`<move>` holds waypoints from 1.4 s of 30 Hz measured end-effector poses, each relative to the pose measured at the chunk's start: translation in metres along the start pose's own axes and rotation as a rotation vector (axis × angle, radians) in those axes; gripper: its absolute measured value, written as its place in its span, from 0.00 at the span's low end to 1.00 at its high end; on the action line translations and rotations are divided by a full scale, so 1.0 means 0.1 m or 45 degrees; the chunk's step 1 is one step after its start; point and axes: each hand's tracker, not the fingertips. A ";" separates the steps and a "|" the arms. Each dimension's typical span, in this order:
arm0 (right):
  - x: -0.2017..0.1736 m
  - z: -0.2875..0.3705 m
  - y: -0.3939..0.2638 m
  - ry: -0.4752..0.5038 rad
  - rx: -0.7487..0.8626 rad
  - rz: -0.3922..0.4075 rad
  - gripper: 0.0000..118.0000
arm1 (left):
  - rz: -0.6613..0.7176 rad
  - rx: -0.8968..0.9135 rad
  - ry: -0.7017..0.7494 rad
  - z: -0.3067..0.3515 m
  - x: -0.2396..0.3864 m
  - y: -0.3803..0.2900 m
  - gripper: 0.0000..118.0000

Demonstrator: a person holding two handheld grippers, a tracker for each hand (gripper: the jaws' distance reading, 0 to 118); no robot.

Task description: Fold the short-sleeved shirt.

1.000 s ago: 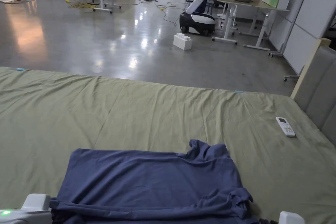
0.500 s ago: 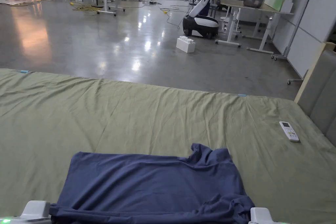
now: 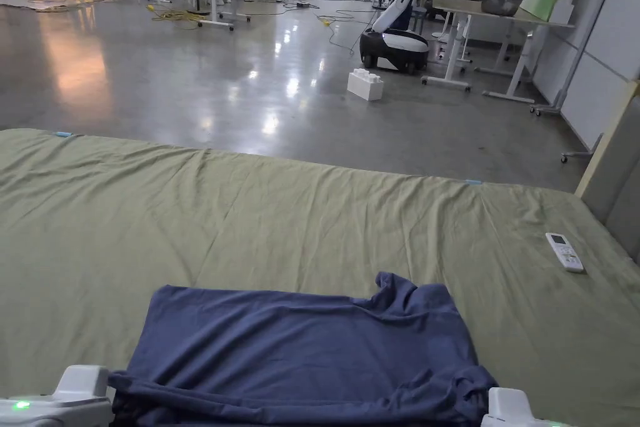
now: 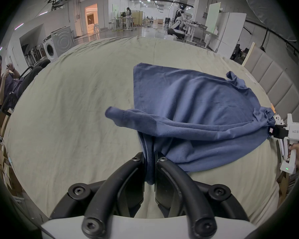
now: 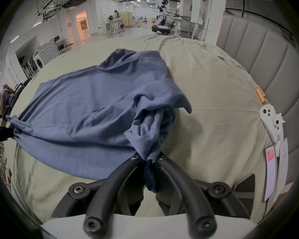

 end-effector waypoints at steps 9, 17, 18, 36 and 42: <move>-0.05 0.73 0.28 0.006 0.088 0.020 0.08 | 0.006 0.114 -0.047 0.25 0.02 0.18 0.09; -0.08 1.23 -0.01 0.051 0.091 0.027 0.08 | 0.001 0.133 -0.071 0.71 -0.38 0.11 0.09; -0.09 1.25 -0.09 0.051 0.081 0.031 0.08 | 0.006 0.118 -0.076 0.72 -0.43 0.02 0.09; -0.41 0.95 -1.54 -0.040 -0.138 0.035 0.08 | 0.001 -0.158 0.021 0.52 -0.48 -1.19 0.09; -0.42 0.99 -1.58 -0.066 -0.088 0.022 0.10 | -0.033 -0.145 0.047 0.53 -0.30 -1.20 0.09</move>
